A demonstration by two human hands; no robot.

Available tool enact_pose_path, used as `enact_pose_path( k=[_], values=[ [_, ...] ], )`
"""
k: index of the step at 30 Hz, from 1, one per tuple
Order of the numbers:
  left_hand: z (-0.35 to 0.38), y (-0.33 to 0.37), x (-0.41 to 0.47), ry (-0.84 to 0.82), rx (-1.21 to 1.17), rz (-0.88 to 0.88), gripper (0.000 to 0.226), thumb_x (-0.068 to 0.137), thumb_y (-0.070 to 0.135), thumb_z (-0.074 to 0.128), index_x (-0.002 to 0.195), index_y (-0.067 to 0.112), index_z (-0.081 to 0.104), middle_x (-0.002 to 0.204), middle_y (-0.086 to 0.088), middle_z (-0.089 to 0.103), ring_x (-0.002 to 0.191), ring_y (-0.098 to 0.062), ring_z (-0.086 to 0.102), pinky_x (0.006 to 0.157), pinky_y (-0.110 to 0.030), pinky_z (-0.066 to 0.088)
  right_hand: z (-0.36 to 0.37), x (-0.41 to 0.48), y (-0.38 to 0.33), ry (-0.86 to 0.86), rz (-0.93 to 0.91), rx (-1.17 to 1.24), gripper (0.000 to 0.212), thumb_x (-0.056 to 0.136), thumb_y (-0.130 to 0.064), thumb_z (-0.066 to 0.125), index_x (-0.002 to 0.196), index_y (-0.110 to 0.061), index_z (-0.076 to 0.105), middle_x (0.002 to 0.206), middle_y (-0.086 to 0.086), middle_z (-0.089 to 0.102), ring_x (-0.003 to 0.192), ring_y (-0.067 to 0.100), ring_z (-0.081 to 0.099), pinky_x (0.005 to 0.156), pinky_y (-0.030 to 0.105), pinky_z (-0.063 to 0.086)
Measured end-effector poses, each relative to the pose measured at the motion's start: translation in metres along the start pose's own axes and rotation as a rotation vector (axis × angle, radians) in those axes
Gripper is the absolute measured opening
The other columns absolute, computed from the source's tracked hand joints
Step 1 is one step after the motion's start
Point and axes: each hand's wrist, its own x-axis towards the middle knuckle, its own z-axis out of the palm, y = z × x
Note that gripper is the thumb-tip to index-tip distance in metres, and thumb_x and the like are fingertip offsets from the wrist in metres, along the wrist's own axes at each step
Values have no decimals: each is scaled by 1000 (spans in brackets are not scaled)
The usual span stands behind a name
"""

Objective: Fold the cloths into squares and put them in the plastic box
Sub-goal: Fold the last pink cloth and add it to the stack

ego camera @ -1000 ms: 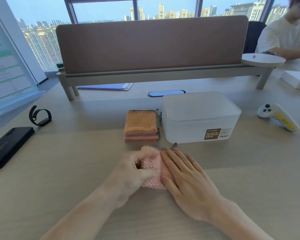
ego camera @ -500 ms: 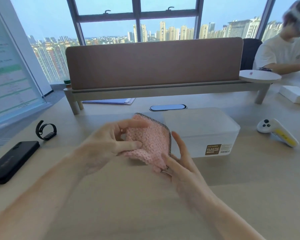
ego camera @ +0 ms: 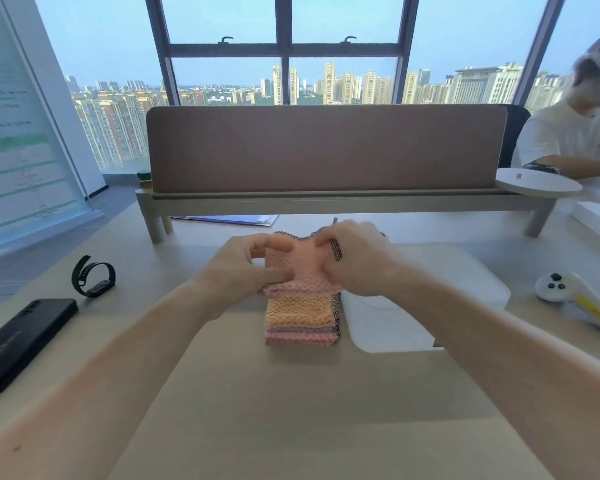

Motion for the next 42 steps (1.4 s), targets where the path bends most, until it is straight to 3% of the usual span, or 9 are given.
enact_pose_path(
  k=[8, 12, 21, 24, 27, 30, 34, 37, 42],
  values=[
    [13, -45, 25, -9, 230, -28, 36, 81, 17, 83, 113, 29, 73, 115, 14, 71, 96, -13, 69, 94, -39, 58, 34, 23, 6, -202, 1, -281, 30, 84, 3, 57, 109, -9, 68, 103, 11, 64, 88, 30, 65, 74, 43, 60],
    [15, -54, 30, -1, 248, -33, 38, 81, 14, 82, 117, 26, 73, 114, 9, 73, 98, -18, 72, 95, -45, 58, 38, 19, -7, -221, -18, -390, 29, 84, 12, 50, 71, -12, 42, 74, 4, 43, 59, 17, 44, 47, 29, 34],
    [17, -63, 32, 5, 278, -30, 39, 81, 15, 83, 116, 27, 73, 116, 11, 71, 87, -17, 73, 88, -47, 60, 37, 11, -6, -260, -21, -445, 34, 86, 14, 50, 66, -10, 35, 86, 7, 39, 60, 17, 42, 46, 27, 30],
    [21, -65, 28, -2, 316, -22, 37, 80, 20, 83, 114, 31, 73, 113, 13, 71, 88, -15, 71, 90, -42, 58, 41, 7, -11, -262, -32, -512, 25, 86, 12, 54, 82, -9, 43, 120, 15, 44, 76, 25, 54, 53, 30, 35],
    [24, -63, 23, 38, 440, 23, 37, 79, 30, 83, 114, 35, 72, 102, 12, 68, 80, -6, 62, 86, -29, 50, 49, 2, -12, -240, -61, -556, 43, 85, 9, 64, 124, -7, 52, 160, 27, 13, 119, 34, 53, 77, 34, 49],
    [28, -64, 18, 53, 440, 51, 40, 82, 41, 80, 120, 36, 69, 114, 9, 63, 77, 2, 59, 75, -23, 44, 68, -7, -11, -240, -32, -470, 54, 86, -1, 67, 136, -6, 46, 149, 21, 28, 128, 35, 45, 86, 35, 45],
    [39, -72, 7, -30, 398, -36, 55, 98, 43, 60, 150, 34, 45, 147, 8, 46, 135, -10, 44, 105, -24, 34, 92, -16, -5, -276, 32, -307, 40, 92, -17, 53, 129, 0, 54, 137, 23, 41, 134, 47, 33, 103, 44, 35],
    [48, -82, 1, -74, 460, -95, 58, 104, 47, 43, 159, 42, 24, 166, 7, 28, 153, -15, 24, 124, -38, 18, 97, -20, -5, -285, 88, -230, 45, 100, -17, 42, 143, -1, 47, 152, 23, 31, 146, 52, 12, 119, 55, 21],
    [53, -86, -3, -104, 494, -144, 54, 107, 47, 28, 158, 49, 11, 169, 10, 15, 158, -14, 7, 125, -45, -6, 91, -30, -10, -274, 166, -19, 52, 108, -13, 32, 156, 4, 23, 168, 19, -2, 155, 39, -5, 125, 46, 10]
  ],
)
